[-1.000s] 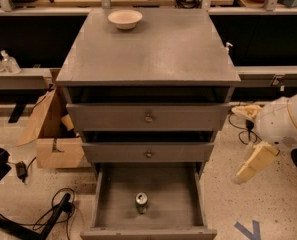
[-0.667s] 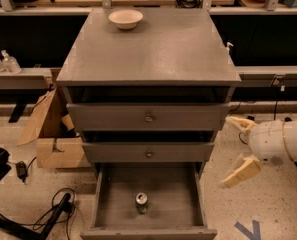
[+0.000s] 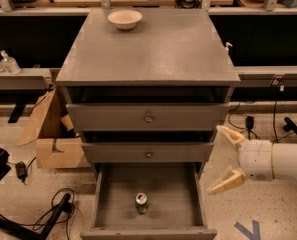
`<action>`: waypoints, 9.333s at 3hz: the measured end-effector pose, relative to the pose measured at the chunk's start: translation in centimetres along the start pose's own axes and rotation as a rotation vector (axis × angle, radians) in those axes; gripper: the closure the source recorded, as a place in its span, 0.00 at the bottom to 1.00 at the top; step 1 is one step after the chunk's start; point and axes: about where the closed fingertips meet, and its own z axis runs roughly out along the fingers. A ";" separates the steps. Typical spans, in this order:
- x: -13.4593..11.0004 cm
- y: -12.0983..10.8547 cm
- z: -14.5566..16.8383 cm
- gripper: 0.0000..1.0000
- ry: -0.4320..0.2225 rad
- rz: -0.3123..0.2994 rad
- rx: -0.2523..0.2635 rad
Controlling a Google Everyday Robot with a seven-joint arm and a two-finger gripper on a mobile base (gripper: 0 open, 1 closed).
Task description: Pick green can from bottom drawer and place on counter
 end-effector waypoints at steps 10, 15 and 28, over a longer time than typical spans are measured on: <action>36.9 5.2 42.5 0.03 -0.084 0.142 -0.079; 27.5 4.8 35.6 1.00 -0.090 0.099 -0.091; -28.0 -25.4 15.4 1.00 -0.102 0.241 0.184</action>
Offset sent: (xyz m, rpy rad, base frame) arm 0.0231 0.0359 -0.2754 0.1543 0.0180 0.0620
